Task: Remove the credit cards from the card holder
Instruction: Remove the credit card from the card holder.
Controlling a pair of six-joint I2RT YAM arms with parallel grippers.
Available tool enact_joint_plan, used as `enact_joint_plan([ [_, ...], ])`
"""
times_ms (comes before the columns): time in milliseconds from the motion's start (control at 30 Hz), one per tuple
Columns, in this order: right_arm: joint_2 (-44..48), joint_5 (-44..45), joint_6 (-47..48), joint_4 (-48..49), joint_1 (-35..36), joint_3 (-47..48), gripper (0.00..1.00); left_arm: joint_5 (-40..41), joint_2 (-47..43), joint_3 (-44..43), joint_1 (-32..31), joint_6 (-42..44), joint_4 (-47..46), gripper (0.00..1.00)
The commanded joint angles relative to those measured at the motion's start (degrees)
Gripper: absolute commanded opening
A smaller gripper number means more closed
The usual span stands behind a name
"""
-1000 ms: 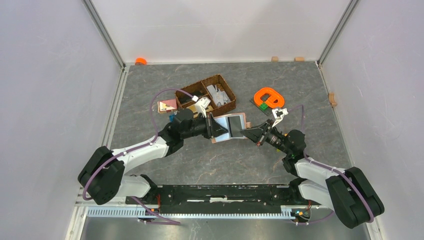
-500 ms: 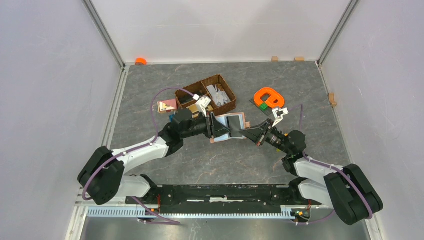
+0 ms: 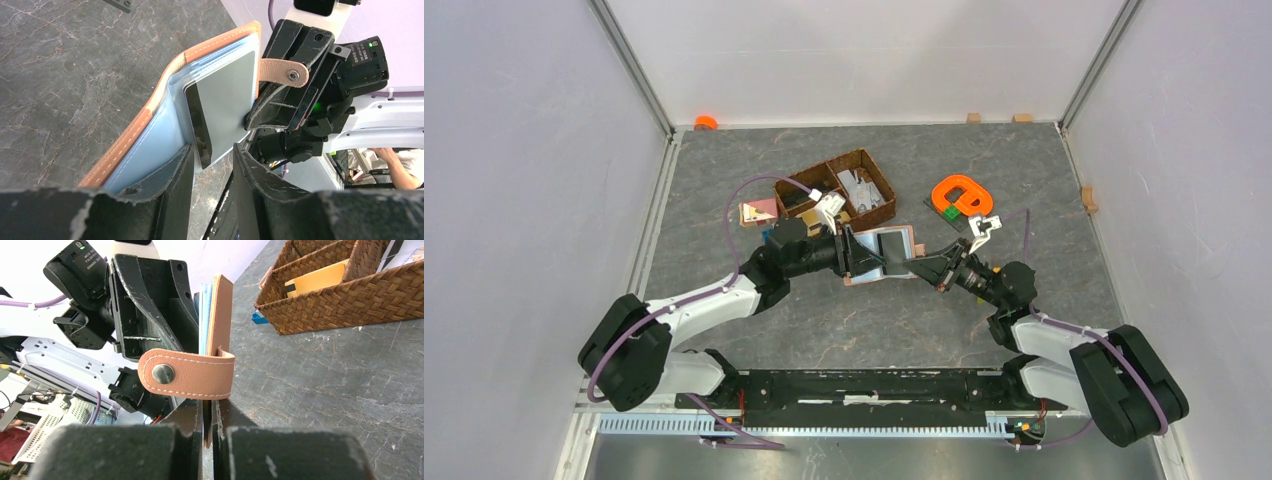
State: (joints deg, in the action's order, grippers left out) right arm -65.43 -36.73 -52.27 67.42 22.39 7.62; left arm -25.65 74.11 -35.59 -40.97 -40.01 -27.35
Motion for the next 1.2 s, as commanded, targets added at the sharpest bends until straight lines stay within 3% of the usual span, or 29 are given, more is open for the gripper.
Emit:
enact_joint_plan([
  [0, -0.8, -4.0, -4.9, 12.3, 0.5, 0.1, 0.0, 2.3, 0.3, 0.6, 1.0, -0.9, -1.1, 0.41],
  [433, -2.4, -4.5, -6.6, 14.5, 0.5, 0.0, 0.0, -8.5, 1.9, 3.1, 1.7, -6.7, -17.0, 0.35],
  [533, -3.1, -4.5, -6.7, 14.8, 0.5, 0.1, 0.0, -9.7, 1.2, 3.6, 1.7, -7.3, -19.4, 0.29],
  [767, -4.0, -4.2, -4.5, 9.4, 0.5, 1.1, 0.0, -12.7, 1.7, 4.4, 1.7, -9.6, -25.7, 0.04],
  [900, -4.6, -4.4, -4.5, 9.2, 0.5, 1.4, 0.02, -15.2, 3.3, 4.2, 1.7, -11.7, -29.6, 0.04],
  [1033, -5.0, -4.8, -4.5, 9.4, 0.5, 1.6, 0.04, -15.2, 3.6, 3.8, 1.7, -11.3, -28.5, 0.11],
  [1167, -5.4, -5.6, -4.7, 10.0, 0.7, 2.0, 0.11, -15.3, 4.2, 3.0, 1.6, -10.6, -26.3, 0.11],
])
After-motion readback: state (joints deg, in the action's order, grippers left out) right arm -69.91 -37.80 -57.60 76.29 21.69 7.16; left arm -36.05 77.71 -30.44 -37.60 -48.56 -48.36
